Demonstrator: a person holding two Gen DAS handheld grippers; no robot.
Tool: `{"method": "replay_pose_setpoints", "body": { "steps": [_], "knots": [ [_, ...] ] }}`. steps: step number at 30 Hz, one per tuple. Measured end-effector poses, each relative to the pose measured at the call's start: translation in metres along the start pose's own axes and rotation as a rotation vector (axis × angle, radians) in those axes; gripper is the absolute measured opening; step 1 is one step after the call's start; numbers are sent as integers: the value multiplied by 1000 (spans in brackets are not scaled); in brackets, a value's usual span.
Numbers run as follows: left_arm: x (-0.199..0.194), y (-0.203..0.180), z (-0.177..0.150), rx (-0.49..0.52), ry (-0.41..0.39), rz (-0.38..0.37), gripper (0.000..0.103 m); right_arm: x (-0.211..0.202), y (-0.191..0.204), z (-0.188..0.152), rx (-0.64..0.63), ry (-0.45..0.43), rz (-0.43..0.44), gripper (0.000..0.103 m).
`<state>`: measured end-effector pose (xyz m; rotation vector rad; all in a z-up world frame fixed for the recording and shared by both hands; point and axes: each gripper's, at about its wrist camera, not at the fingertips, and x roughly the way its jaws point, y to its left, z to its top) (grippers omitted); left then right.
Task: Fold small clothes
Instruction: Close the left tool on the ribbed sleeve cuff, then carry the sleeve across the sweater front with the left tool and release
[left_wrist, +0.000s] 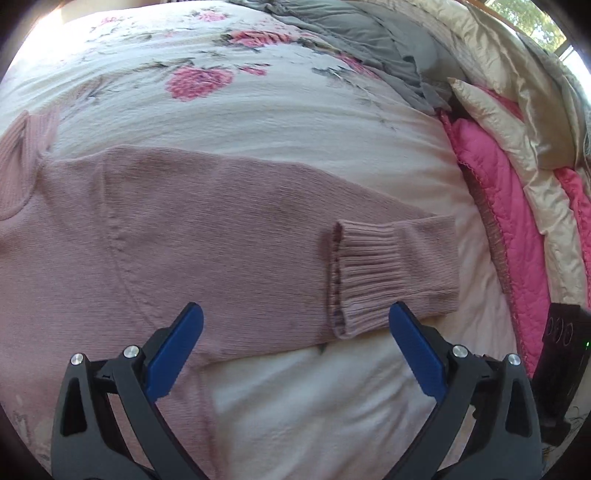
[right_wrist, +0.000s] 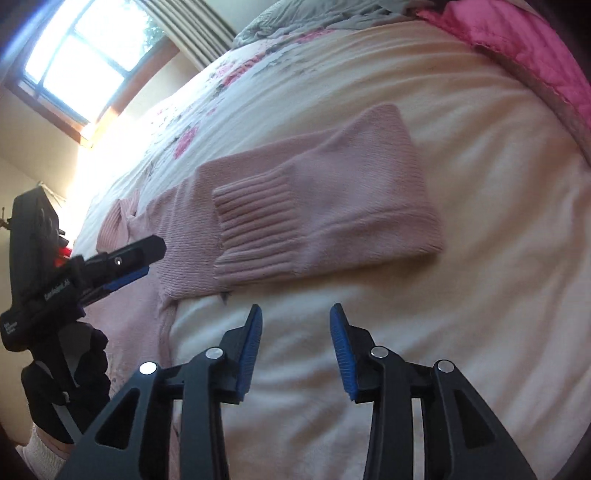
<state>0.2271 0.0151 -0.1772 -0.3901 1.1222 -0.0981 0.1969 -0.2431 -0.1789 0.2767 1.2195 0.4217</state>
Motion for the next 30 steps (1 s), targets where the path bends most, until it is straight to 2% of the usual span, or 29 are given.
{"method": "replay_pose_setpoints", "body": {
  "steps": [4,6,7,9,10,11,12,13,14,15,17,21,25,30],
  "knots": [
    [44,-32,6,-15,84,-56,98,-13,-22,-25,20,4,-69,41],
    [59,-46,6,-16,109,-60,88,-19,-27,-34,4,1,-99,41],
    [65,-54,5,-5,114,-47,80,-22,-30,-36,5,-3,-103,41],
    [70,-65,4,10,111,-26,73,-27,-36,-39,28,-15,-95,41],
    [71,-67,3,11,108,-6,60,-29,-39,-40,43,-21,-87,41],
    [71,-67,3,7,101,14,37,-31,-42,-40,54,-27,-82,41],
    [69,-66,3,-7,91,12,29,-32,-44,-39,63,-34,-81,41],
    [66,-61,2,-31,84,-29,12,-33,-46,-38,70,-39,-81,41],
    [61,-57,2,-61,76,-86,8,-35,-49,-36,79,-42,-79,41],
    [54,-52,1,-82,56,-104,8,-35,-51,-34,88,-45,-74,41],
    [35,-45,-2,-82,-13,-93,8,-36,-53,-32,101,-49,-67,42],
    [-10,-10,-10,-154,-110,-89,8,-31,-42,-27,92,-54,-64,43],
    [-51,43,-17,-184,-181,5,8,-20,-15,-19,29,-44,-66,43],
    [-91,127,-22,-246,-211,138,8,-2,23,-12,-52,-25,-45,43]
  ]
}}
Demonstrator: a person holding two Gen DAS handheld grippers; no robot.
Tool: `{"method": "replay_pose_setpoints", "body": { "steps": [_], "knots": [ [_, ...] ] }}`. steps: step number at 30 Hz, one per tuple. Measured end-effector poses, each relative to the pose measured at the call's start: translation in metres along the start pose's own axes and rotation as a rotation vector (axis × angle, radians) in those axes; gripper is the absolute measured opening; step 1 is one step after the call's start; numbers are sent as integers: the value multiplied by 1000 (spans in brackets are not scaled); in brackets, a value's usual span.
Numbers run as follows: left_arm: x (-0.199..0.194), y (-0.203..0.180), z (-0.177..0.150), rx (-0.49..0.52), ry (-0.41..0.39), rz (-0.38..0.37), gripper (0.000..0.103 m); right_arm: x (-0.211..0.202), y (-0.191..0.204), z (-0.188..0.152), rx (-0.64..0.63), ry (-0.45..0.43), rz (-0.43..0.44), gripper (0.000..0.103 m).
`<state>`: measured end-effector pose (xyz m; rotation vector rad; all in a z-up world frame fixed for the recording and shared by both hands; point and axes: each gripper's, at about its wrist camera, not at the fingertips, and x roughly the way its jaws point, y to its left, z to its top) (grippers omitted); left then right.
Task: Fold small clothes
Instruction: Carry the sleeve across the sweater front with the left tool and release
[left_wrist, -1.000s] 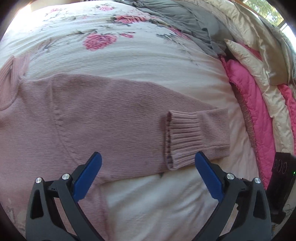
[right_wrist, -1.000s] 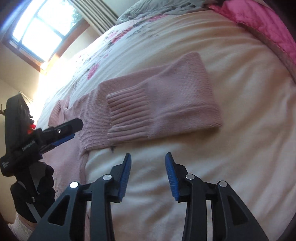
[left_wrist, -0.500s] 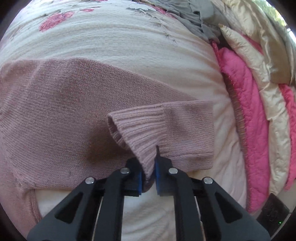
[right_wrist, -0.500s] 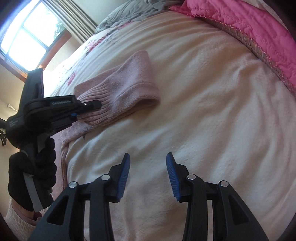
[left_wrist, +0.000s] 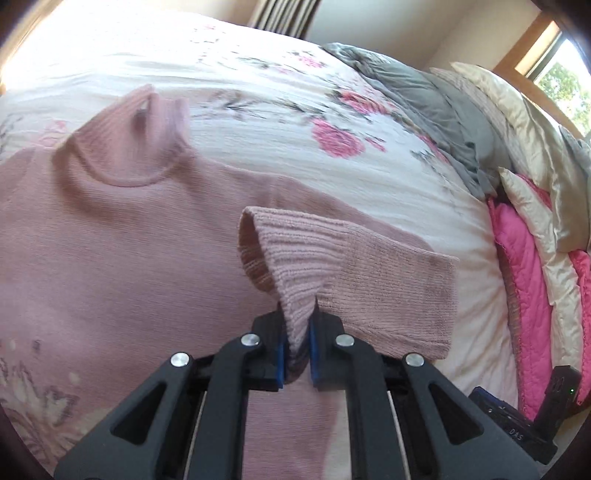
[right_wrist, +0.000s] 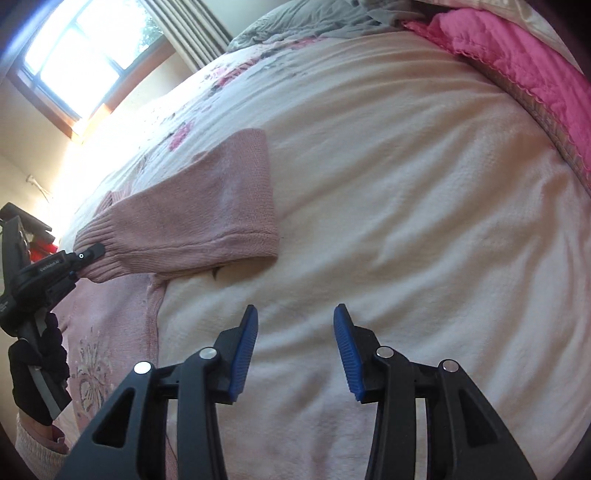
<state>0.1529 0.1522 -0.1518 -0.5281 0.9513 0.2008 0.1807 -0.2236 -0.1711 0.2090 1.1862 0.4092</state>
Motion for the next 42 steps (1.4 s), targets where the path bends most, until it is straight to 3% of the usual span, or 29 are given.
{"method": "replay_pose_setpoints", "body": {
  "steps": [5,11,16,18,20,23,26,29,33,37,42],
  "knots": [
    [-26,80,17,-64,-58,142,8,16,48,12,-73,0,48,43],
    [-48,153,26,-117,-94,253,8,39,112,28,-158,10,122,43],
    [-41,199,25,-156,-62,311,8,77,157,35,-203,59,179,47],
    [-27,213,22,-154,-6,307,10,96,162,33,-190,97,181,47],
    [-17,226,18,-159,25,323,19,119,162,29,-177,137,120,47],
    [-24,240,14,-189,25,318,31,132,157,25,-154,149,105,47],
    [-48,244,14,-203,-24,327,30,119,168,26,-178,142,57,48],
    [-60,238,16,-180,-65,273,31,98,193,27,-209,79,108,55],
    [-36,230,21,-123,-26,246,32,117,217,24,-237,114,81,57],
    [-2,241,23,-106,33,257,32,152,212,16,-184,180,19,57],
    [-27,256,27,-130,32,170,32,149,237,15,-216,164,-55,59]
  ]
}}
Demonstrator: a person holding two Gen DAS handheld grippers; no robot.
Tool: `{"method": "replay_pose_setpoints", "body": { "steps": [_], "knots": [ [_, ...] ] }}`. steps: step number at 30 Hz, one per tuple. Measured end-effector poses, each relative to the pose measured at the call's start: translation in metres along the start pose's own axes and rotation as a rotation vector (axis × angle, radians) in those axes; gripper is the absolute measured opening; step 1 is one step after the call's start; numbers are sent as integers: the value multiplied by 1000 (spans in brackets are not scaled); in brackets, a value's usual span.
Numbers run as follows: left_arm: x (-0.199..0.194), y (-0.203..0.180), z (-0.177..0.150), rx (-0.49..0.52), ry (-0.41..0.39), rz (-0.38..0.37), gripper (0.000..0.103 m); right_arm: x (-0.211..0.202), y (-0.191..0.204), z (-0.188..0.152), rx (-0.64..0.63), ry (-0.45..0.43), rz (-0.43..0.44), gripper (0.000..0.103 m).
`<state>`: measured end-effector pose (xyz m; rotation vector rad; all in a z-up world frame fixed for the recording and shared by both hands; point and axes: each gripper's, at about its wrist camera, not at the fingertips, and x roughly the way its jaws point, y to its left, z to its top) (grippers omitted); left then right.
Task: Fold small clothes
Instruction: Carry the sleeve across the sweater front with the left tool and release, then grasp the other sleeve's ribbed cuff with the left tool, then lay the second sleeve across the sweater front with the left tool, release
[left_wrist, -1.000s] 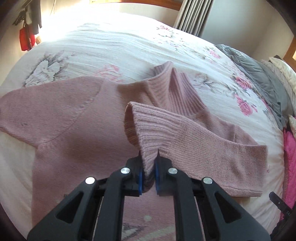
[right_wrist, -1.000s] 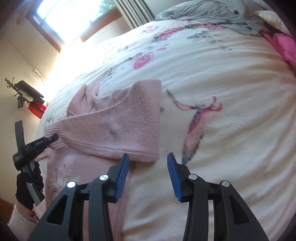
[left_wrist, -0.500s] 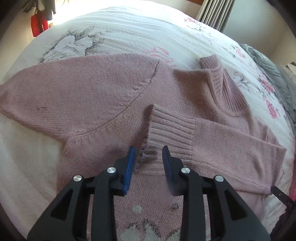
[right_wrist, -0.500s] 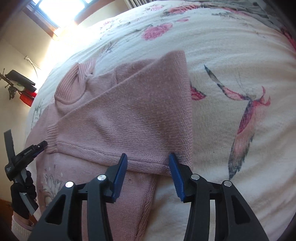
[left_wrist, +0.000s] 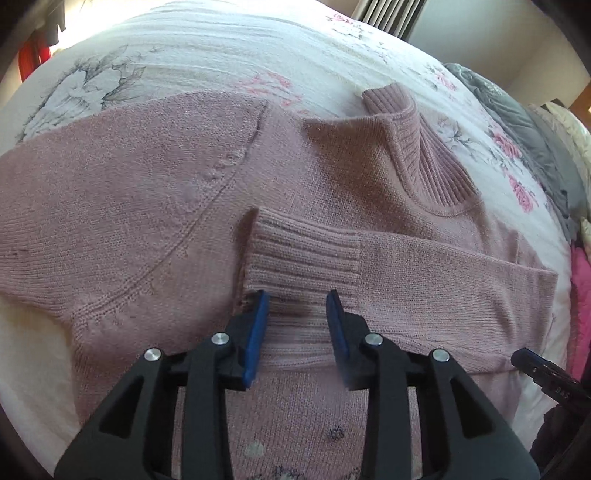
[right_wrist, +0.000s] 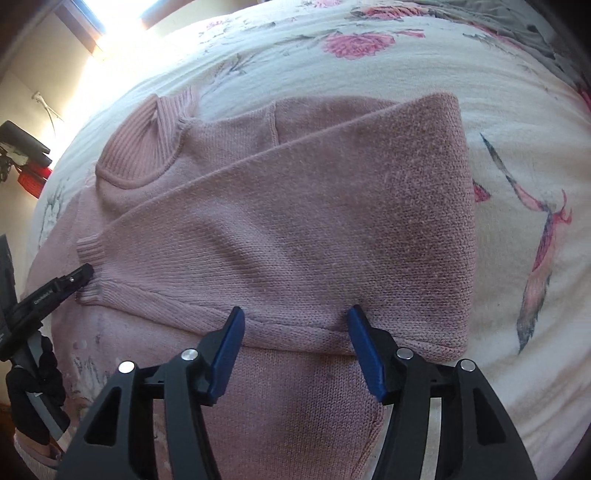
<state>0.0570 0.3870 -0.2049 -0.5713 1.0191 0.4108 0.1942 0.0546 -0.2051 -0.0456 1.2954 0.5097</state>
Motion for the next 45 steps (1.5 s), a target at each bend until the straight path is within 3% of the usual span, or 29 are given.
{"method": "replay_pose_setpoints", "body": {
  "steps": [5,7,9,11,17,21,24,30,34,37,40,45],
  "knots": [
    [-52,79,-12,-110,-57,46,48,-7,53,-1,-27,-9,108,59],
    [-68,118,-18,-167,-61,114,53,-2,79,-3,-55,-1,133,59],
    [-83,160,-22,-234,-78,183,53,5,103,-6,-84,9,148,60],
    [-99,205,-28,-339,-107,196,52,13,120,-10,-109,20,143,60],
    [-132,306,-24,-544,-255,111,47,30,136,-15,-106,48,103,60],
    [-135,366,-20,-722,-310,32,46,34,131,-17,-83,58,77,60],
    [-133,394,-14,-779,-346,6,42,38,132,-19,-91,57,43,60],
    [-124,421,1,-828,-375,-31,42,47,138,-23,-104,53,11,62],
    [-125,422,5,-873,-370,-7,28,50,144,-27,-124,47,-5,63],
    [-135,410,7,-815,-386,1,5,50,144,-26,-129,49,-1,63],
    [-150,379,17,-718,-438,9,6,48,141,-25,-122,50,9,63],
    [-165,298,37,-535,-472,-77,5,41,135,-28,-109,46,12,63]
  ]
}}
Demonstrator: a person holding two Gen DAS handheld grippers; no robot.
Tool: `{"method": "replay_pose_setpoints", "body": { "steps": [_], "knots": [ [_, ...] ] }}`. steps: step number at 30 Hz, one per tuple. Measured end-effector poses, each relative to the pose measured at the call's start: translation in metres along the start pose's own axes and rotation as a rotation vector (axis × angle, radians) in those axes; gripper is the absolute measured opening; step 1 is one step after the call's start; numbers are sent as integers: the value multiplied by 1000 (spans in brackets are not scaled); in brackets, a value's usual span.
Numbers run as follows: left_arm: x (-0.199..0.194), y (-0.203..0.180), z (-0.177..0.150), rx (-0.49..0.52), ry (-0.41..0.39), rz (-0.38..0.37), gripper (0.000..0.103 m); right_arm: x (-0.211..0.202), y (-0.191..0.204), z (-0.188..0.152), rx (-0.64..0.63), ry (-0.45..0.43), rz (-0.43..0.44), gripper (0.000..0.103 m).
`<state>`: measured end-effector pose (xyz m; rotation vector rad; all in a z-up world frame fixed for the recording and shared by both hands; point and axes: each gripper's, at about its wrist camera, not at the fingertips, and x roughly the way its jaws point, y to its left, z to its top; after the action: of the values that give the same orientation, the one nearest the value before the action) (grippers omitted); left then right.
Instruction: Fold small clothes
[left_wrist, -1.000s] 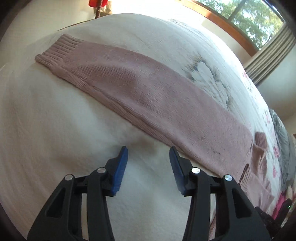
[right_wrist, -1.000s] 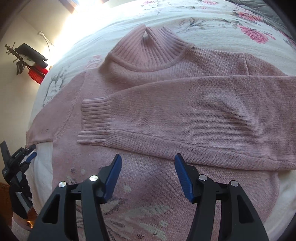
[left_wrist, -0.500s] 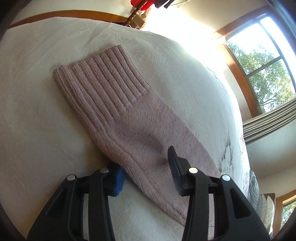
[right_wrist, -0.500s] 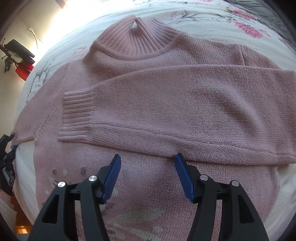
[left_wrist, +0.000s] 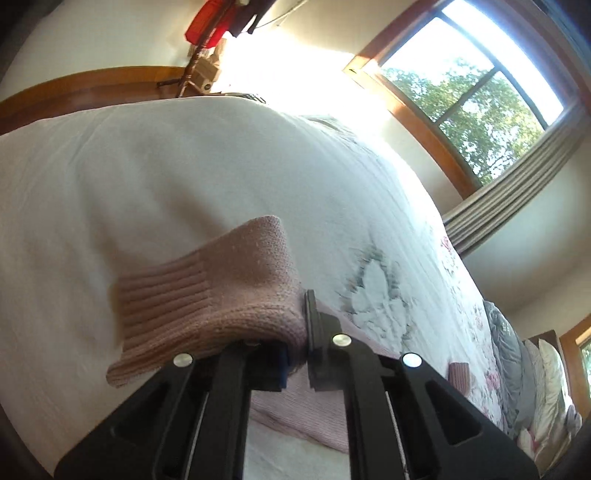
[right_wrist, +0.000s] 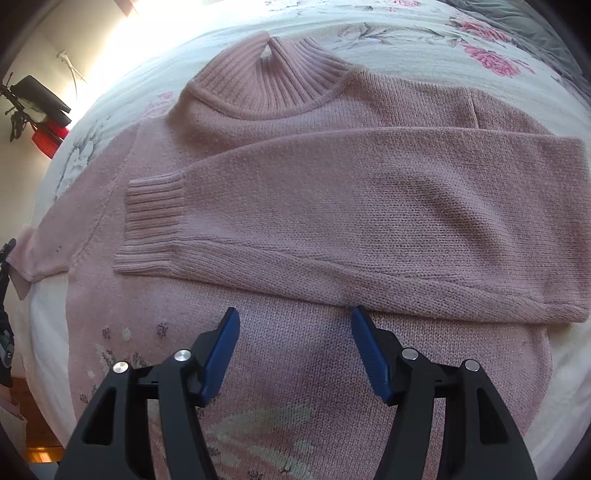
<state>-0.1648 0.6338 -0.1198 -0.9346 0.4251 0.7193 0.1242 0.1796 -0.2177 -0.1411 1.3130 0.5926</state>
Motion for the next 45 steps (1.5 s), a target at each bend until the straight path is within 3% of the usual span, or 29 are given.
{"method": "replay_pose_setpoints", "body": {
  "steps": [8,13,15,19,23,25,28,31,34,35,37,39,40,43,45],
  "knots": [
    [20,-130,-75,220,136,-189,5,-15,-24,-7,16,-13,-5,63],
    [49,-192,-134,309,232,-263,6,-21,-42,-9,41,-19,3,63],
    [47,-181,-161,323,271,-280,6,-22,-46,-8,44,-23,6,63],
    [80,-185,-201,358,339,-237,9,-24,-54,-10,42,-23,4,63],
    [103,-168,-220,367,408,-178,19,-22,-54,-12,48,-16,8,64],
    [104,-160,-226,373,425,-174,18,-21,-52,-12,45,-15,4,64],
    [90,-156,-230,388,448,-195,29,-21,-47,-10,47,-14,11,64],
    [63,-150,-228,415,467,-224,41,-19,-34,0,66,-8,84,64],
    [30,-134,-208,434,429,-221,49,-22,-10,9,23,-18,121,64],
    [21,-127,-196,435,395,-209,58,-22,0,14,6,-22,138,64],
    [7,-118,-168,451,302,-162,69,-18,24,25,-21,-19,192,64],
    [10,-115,-144,502,241,-77,70,-11,49,35,-43,-7,247,64],
    [18,-114,-135,529,232,-9,68,-7,62,40,-50,0,277,64],
    [44,-107,-115,543,238,97,67,9,95,52,-60,24,350,64],
    [63,-99,-114,528,294,111,66,22,109,58,-37,58,417,64]
  ]
}}
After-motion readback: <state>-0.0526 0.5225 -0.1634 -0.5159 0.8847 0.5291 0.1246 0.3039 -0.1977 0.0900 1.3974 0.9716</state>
